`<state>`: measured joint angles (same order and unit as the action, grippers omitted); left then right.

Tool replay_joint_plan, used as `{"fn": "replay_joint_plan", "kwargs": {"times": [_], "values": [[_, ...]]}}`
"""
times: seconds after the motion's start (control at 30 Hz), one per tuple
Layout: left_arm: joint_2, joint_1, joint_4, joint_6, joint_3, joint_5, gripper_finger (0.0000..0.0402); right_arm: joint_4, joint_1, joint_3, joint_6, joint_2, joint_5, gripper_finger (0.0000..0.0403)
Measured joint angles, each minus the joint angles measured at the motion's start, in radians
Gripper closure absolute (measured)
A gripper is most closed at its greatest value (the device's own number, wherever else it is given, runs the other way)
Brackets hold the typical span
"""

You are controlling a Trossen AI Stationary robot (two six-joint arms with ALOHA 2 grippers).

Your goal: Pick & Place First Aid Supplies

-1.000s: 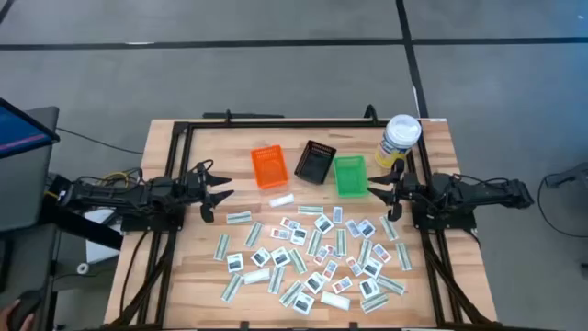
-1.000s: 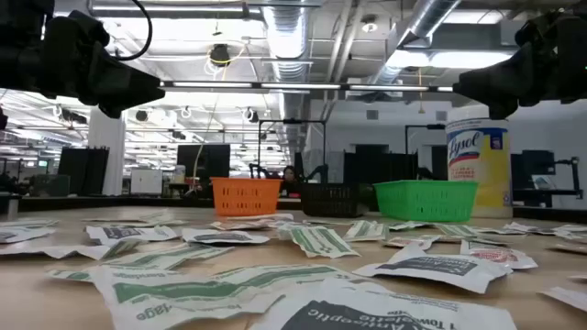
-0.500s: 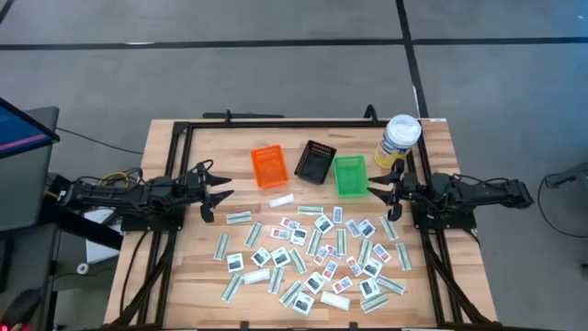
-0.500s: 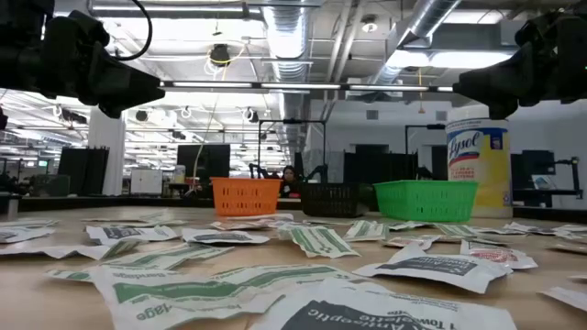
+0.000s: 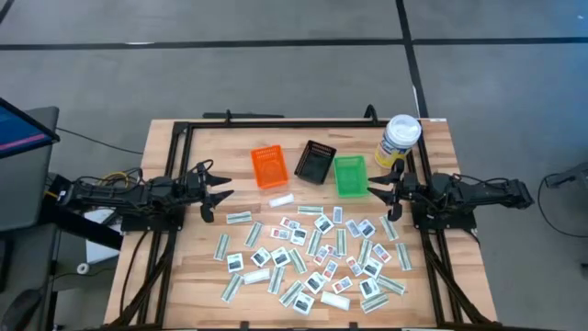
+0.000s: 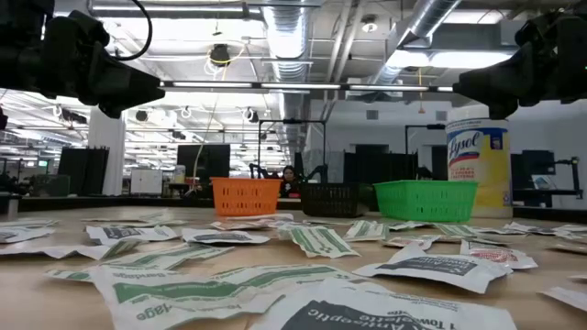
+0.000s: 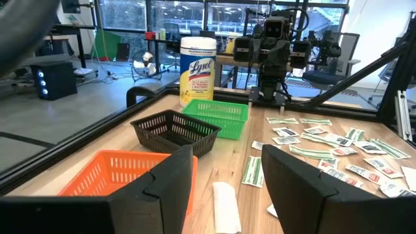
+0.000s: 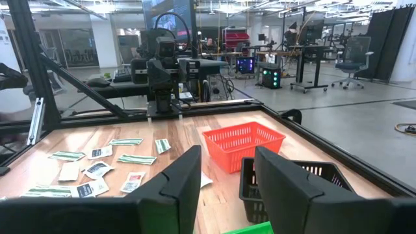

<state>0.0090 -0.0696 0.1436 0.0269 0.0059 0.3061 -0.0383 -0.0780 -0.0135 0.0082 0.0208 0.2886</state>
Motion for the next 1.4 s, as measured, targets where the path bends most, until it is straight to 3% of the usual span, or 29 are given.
{"fn": "replay_joint_plan", "kwargs": {"times": [1.13, 1.4], "values": [[0.000, 0.000, 0.018, 0.000, 0.000, 0.000, 0.0216, 0.000, 0.000, 0.000, 0.000, 0.000, 0.000, 0.0268], [0.001, 0.000, 0.048, 0.073, 0.000, -0.002, 0.0216, 0.000, 0.000, 0.000, 0.000, 0.000, 0.000, 0.0268]]}}
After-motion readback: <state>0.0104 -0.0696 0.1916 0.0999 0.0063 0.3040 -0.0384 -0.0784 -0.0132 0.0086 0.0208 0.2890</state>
